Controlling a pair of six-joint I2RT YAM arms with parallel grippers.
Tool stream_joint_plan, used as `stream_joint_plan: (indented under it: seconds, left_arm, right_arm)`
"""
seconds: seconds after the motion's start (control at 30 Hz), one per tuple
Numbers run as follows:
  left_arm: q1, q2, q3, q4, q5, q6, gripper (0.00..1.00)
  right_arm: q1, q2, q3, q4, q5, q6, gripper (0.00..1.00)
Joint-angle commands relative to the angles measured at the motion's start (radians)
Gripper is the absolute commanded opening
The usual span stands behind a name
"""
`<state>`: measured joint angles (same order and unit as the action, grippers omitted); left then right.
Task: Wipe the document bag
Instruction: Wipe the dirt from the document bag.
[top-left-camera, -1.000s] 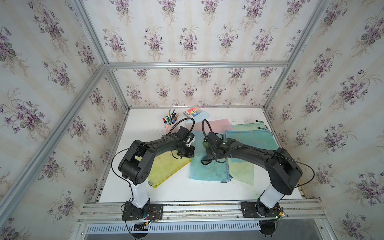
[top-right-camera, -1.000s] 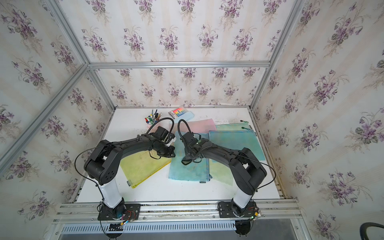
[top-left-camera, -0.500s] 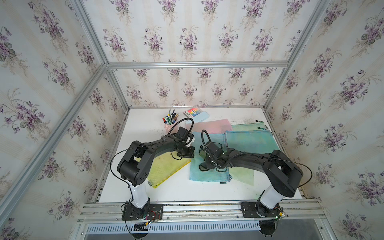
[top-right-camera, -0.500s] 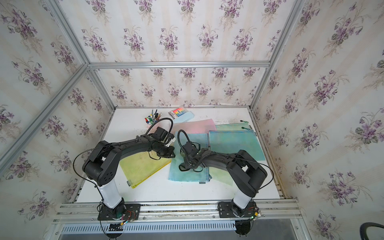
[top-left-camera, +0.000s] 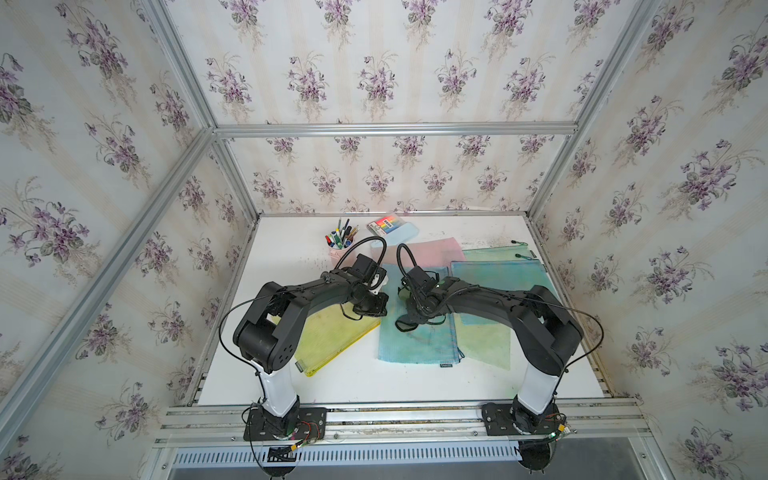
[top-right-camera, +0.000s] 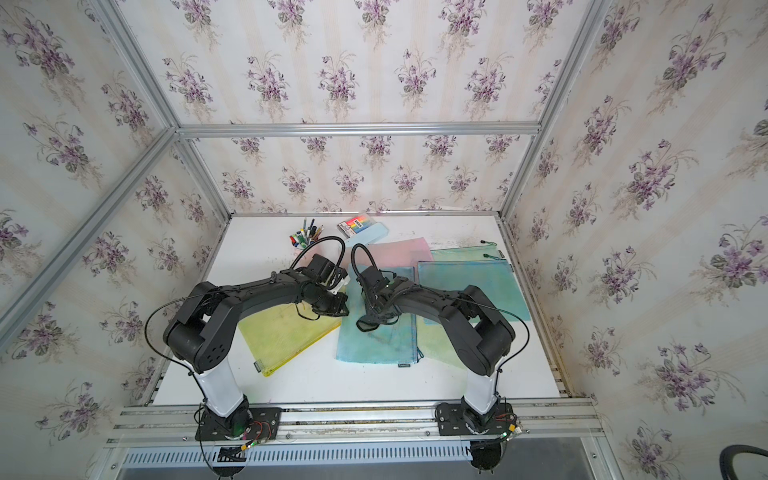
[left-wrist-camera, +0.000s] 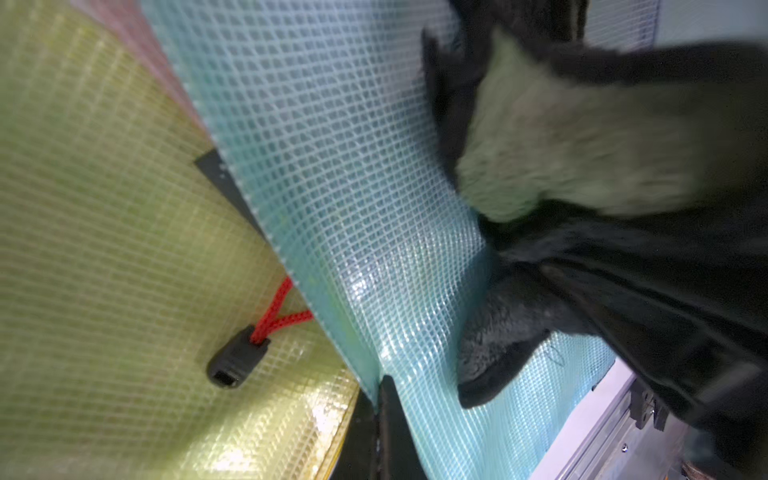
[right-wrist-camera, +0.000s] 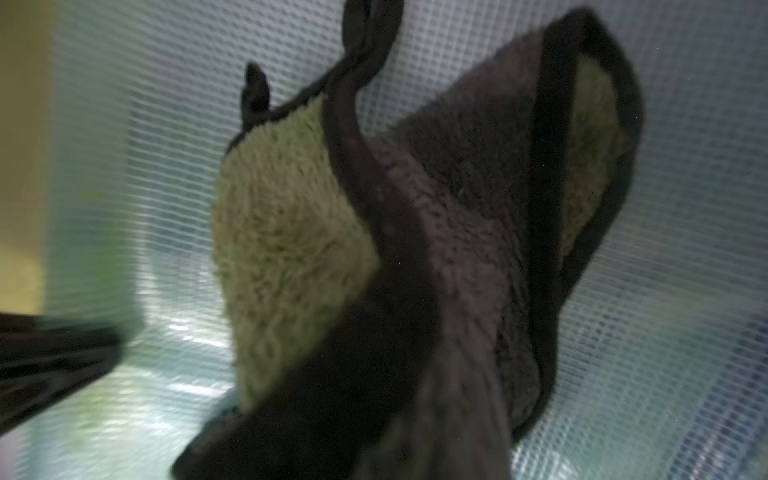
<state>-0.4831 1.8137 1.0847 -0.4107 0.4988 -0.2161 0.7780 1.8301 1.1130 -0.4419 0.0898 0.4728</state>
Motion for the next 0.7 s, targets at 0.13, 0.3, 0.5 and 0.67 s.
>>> stream_joint_plan:
  seconds: [0.13,0.3,0.5,0.67]
  left_arm:
    - [0.007,-0.089,-0.090,-0.005,-0.056,-0.025,0.00]
    - [0.011,-0.120,-0.164,0.016,-0.036,-0.033,0.00]
    - [0.011,-0.119,-0.191,0.019,-0.044,-0.021,0.00]
    - [0.011,-0.129,-0.180,-0.004,-0.048,-0.003,0.00]
  right_arm:
    - [-0.001,-0.086,-0.133,-0.075,0.083,-0.040,0.09]
    - [-0.018,-0.164,-0.089,-0.174,0.148,-0.098,0.09]
    - [0.093,-0.131,0.020,-0.103,0.040,-0.100,0.10]
    - [0.174,-0.010,-0.003,-0.021,-0.027,-0.091,0.09]
